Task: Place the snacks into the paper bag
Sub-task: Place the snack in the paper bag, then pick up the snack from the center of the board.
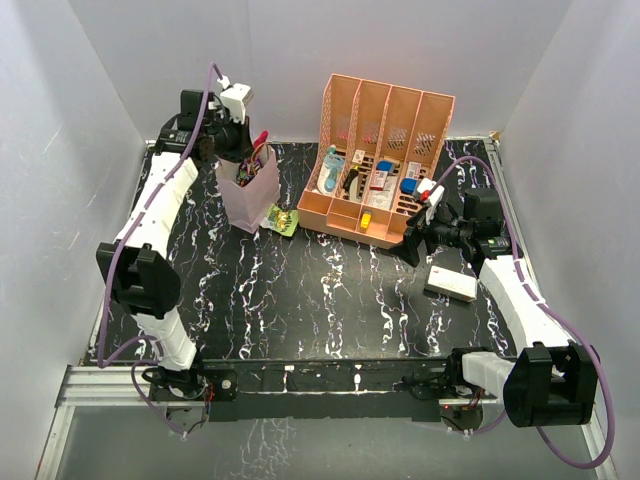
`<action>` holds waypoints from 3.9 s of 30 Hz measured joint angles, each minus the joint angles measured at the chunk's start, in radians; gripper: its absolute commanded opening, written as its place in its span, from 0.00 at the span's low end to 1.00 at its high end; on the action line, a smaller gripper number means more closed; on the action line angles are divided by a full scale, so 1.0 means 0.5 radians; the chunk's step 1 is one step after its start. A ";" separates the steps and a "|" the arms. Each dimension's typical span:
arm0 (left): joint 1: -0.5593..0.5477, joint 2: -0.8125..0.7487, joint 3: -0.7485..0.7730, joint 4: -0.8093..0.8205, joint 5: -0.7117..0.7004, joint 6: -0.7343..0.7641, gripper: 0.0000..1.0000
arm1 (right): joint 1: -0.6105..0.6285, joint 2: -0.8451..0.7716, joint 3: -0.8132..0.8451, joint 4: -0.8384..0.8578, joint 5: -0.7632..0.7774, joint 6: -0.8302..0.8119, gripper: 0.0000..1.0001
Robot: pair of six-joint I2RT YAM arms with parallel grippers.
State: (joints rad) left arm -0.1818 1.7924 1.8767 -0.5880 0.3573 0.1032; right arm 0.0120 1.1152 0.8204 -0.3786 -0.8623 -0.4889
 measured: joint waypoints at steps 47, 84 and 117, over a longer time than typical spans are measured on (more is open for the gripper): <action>0.034 0.264 -0.050 -0.084 -0.095 0.122 0.49 | 0.000 0.000 0.001 -0.022 -0.002 -0.006 0.98; -0.374 -0.907 -0.948 -0.137 -0.118 0.713 0.75 | 0.000 0.038 0.001 0.002 0.017 0.063 0.98; -0.626 0.189 -0.848 0.190 -0.375 1.277 0.76 | -0.002 0.041 0.001 0.018 0.053 0.062 0.98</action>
State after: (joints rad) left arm -0.4946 1.8870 1.4525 -0.4931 0.1696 0.7418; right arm 0.0109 1.1358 0.8207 -0.3698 -0.8360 -0.4580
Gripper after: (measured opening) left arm 0.759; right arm 0.984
